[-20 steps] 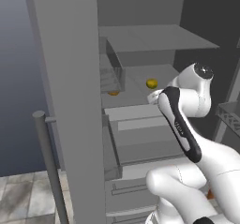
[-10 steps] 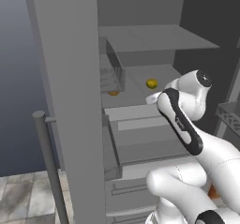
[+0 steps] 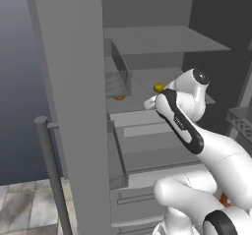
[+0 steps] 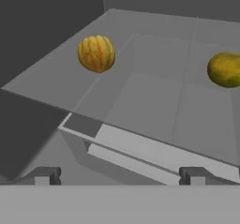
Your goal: Open the fridge, remove the orange, squash, and chicken drumstick, and place them on any counter.
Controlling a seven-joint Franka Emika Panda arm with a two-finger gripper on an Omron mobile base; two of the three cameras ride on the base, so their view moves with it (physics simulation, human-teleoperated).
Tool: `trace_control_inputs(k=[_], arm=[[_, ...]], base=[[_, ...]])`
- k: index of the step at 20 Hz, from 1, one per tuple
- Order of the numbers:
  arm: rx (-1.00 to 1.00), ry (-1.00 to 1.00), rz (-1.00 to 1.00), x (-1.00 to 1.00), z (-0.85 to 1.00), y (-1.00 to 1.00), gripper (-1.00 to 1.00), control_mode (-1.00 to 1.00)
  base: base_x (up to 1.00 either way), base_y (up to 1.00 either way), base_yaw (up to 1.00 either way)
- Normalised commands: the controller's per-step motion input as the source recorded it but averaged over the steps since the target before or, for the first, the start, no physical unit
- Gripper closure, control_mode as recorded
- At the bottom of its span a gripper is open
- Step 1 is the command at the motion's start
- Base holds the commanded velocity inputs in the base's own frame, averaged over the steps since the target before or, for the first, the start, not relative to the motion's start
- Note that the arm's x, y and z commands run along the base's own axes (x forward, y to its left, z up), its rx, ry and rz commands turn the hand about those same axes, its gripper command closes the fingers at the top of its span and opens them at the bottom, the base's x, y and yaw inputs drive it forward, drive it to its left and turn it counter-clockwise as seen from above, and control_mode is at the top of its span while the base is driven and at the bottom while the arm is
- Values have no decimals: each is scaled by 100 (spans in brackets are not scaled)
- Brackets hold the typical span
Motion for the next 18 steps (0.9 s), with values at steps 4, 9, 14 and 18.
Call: trace_control_inputs(k=[4, 9, 14, 18], arm=[[-1, 0, 0, 5, 0, 19, -100, -100], [0, 0, 0, 18, 0, 27, -100, -100], [0, 0, 0, 21, 0, 28, -100, -100], [0, 4, 0, 24, 0, 26, -100, -100]], base=[[0, 0, 0], [0, 0, 0], [0, 0, 0], [0, 0, 0]])
